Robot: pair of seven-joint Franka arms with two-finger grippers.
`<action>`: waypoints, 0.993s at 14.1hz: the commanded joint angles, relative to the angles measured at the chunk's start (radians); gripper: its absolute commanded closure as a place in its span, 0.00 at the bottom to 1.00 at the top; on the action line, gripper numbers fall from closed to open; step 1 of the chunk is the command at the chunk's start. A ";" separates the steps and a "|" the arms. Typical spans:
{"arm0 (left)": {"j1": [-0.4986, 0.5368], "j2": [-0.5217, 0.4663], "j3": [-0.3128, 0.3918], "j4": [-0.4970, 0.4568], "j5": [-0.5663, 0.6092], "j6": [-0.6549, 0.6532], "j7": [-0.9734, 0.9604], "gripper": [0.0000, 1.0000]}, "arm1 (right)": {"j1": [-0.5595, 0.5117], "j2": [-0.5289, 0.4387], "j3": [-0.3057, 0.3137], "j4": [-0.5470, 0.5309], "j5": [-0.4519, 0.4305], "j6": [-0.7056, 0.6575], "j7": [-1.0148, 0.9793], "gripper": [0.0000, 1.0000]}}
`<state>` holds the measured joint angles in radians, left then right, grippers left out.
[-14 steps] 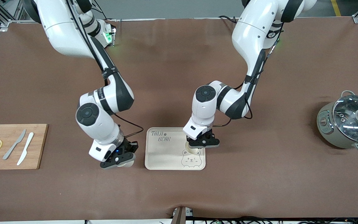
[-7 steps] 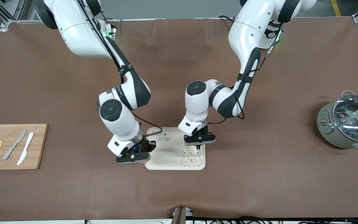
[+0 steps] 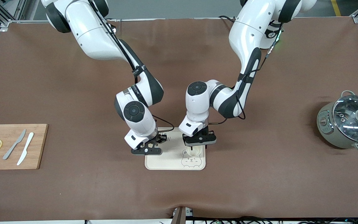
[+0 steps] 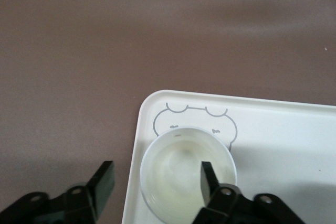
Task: Place white IKEA cup upright on tray with both arms
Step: 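Lower the right gripper's cup onto the tray beside the other cup, then open the left gripper and lift away while the right gripper releases its cup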
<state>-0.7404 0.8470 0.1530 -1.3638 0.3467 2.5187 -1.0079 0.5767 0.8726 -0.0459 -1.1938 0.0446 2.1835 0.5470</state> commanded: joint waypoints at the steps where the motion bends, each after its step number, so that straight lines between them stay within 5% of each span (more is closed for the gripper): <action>1: 0.013 -0.011 0.005 0.011 0.000 0.002 -0.017 0.00 | 0.008 0.026 -0.011 0.040 -0.014 -0.024 0.025 1.00; 7: 0.090 -0.075 -0.001 0.090 -0.191 -0.271 0.309 0.00 | 0.015 0.045 -0.009 0.040 -0.012 -0.011 0.027 1.00; 8: 0.125 -0.101 -0.003 0.095 -0.260 -0.312 0.406 0.00 | 0.015 0.045 -0.009 0.040 -0.012 -0.011 0.027 0.79; 9: 0.140 -0.129 0.006 0.101 -0.309 -0.355 0.487 0.00 | 0.019 0.045 -0.009 0.040 -0.012 -0.011 0.027 0.01; 14: 0.278 -0.270 0.003 0.103 -0.324 -0.549 0.682 0.00 | 0.008 0.025 -0.011 0.052 -0.012 -0.022 0.022 0.00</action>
<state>-0.5000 0.6420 0.1620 -1.2443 0.0432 2.0456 -0.3961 0.5866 0.8987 -0.0519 -1.1688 0.0440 2.1806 0.5492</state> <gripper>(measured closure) 0.000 0.396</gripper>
